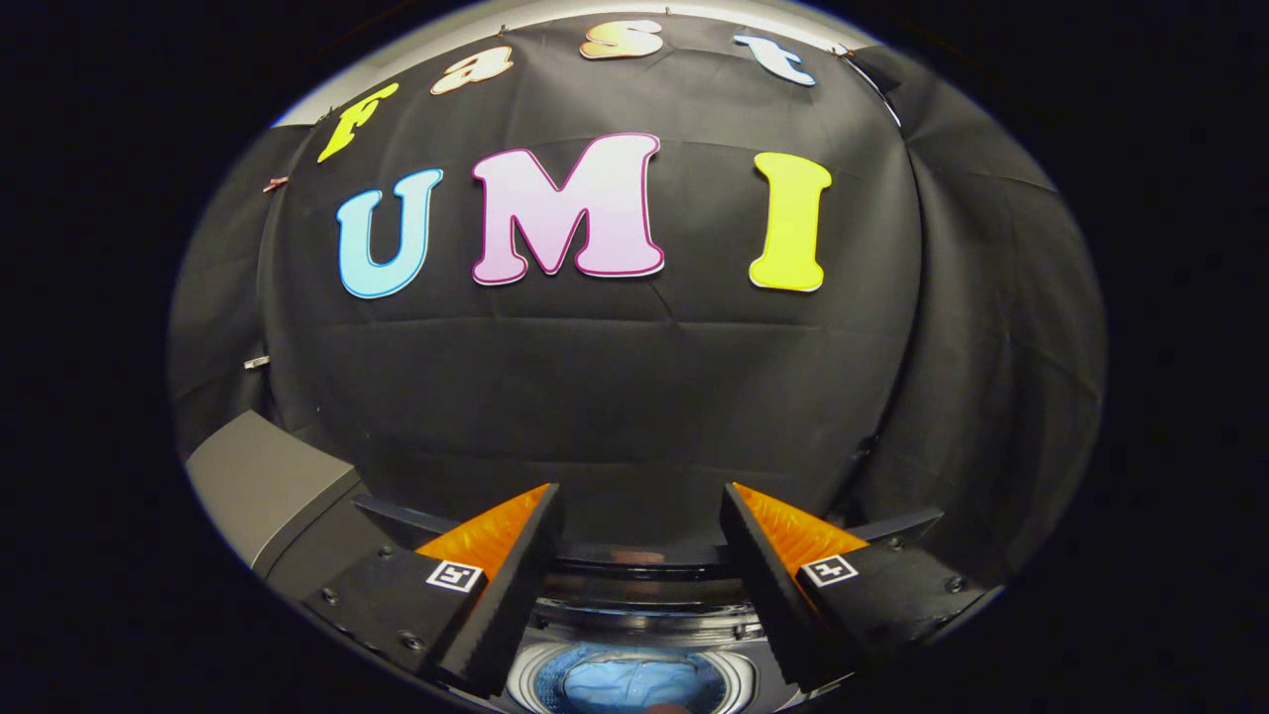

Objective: Put the clothes into the washing machine and then close the washing machine lid.

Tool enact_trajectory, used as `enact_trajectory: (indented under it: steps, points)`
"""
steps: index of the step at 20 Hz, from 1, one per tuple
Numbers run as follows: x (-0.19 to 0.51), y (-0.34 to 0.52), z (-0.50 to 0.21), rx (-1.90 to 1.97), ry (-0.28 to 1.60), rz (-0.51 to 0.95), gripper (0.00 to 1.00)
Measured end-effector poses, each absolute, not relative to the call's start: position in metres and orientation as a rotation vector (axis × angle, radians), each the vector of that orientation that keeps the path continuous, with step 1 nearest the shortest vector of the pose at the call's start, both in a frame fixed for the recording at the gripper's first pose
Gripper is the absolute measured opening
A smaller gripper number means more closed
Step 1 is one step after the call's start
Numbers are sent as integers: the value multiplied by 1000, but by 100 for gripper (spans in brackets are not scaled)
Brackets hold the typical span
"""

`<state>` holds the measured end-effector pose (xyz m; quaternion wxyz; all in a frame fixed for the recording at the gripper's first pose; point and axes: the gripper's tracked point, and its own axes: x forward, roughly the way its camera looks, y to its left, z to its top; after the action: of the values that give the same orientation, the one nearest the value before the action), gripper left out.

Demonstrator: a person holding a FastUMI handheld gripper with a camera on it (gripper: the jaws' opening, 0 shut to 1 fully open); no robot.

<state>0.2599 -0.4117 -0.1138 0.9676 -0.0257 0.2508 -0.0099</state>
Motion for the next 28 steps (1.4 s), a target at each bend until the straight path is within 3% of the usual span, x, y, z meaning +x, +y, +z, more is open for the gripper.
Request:
enact_trajectory:
  steps: [28]
  points:
    - [253,-412,-119,-126,508,-11,99]
